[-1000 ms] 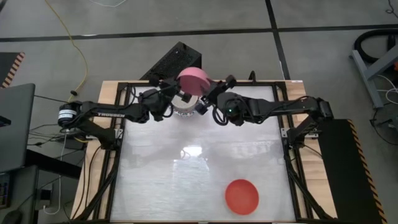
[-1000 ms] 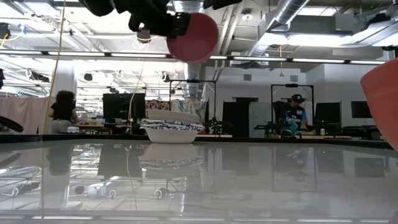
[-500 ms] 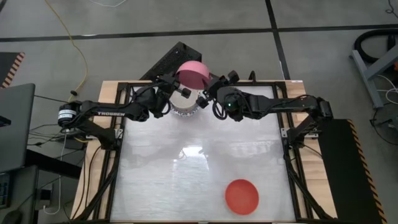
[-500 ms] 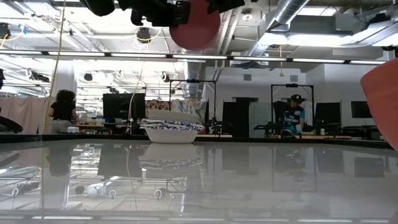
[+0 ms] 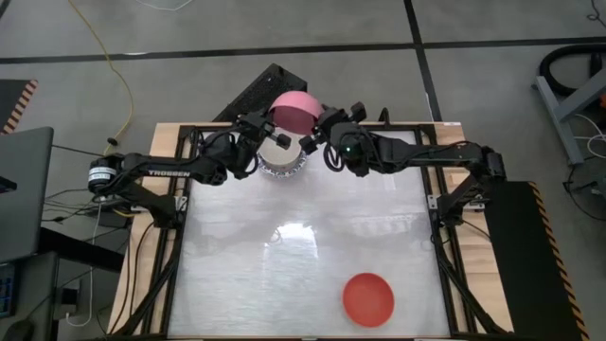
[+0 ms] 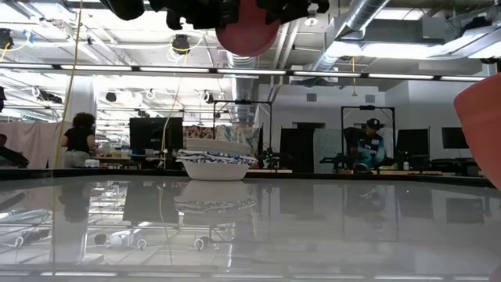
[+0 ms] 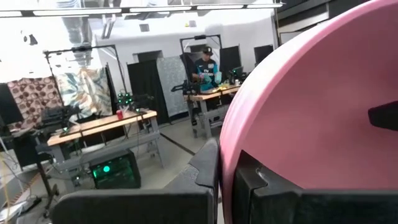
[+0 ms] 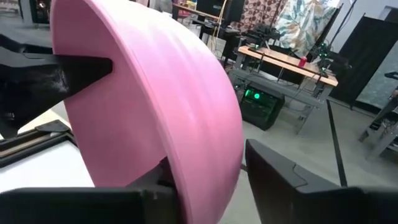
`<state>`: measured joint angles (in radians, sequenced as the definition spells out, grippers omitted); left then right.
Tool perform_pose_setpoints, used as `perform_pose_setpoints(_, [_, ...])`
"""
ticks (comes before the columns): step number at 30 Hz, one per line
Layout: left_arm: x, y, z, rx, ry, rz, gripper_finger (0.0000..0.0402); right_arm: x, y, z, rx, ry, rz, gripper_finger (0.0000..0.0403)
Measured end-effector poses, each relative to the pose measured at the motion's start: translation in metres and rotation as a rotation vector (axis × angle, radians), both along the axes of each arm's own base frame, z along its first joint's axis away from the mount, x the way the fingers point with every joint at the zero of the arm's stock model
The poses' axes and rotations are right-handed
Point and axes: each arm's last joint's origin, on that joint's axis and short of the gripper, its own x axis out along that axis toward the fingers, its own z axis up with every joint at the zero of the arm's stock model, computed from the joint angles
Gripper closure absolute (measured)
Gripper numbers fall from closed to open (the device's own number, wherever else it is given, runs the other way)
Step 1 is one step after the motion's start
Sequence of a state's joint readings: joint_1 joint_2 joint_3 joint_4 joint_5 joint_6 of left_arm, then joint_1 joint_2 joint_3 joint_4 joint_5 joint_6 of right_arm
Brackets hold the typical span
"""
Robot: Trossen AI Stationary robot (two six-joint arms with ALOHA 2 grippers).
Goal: Nest bowls inside each other
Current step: Stack the pink bowl on top of the white bowl
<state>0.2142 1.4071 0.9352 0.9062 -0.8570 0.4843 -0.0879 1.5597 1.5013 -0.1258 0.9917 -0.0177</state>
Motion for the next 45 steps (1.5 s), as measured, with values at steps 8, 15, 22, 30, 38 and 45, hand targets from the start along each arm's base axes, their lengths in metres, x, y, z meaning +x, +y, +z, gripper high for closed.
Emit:
perform_pose_setpoints(8, [0.002,0.000,-0.002,-0.009,-0.011,-0.055,0.0401,-0.001,-0.001,0.000,-0.001,-0.003,-0.025,0.0329])
perform_pose_setpoints(15, [0.003,-0.002,-0.003,-0.014,0.002,-0.068,0.0397,-0.001,-0.002,0.000,0.002,-0.013,-0.048,0.0391])
perform_pose_setpoints(22, [0.004,-0.003,-0.003,0.007,0.039,-0.091,0.0343,-0.001,-0.002,-0.001,0.007,-0.008,-0.048,0.0391])
perform_pose_setpoints(30, [0.006,-0.008,-0.004,0.046,0.114,-0.097,0.0275,-0.001,-0.002,-0.002,0.022,-0.017,-0.020,0.0392])
perform_pose_setpoints(38, [0.007,-0.019,-0.005,0.076,0.224,-0.028,0.0260,-0.004,-0.007,0.008,0.029,0.003,-0.018,0.0392])
perform_pose_setpoints(45, [0.000,-0.026,0.004,0.077,0.212,-0.058,0.0260,-0.008,-0.014,0.016,0.087,-0.027,0.019,0.0393])
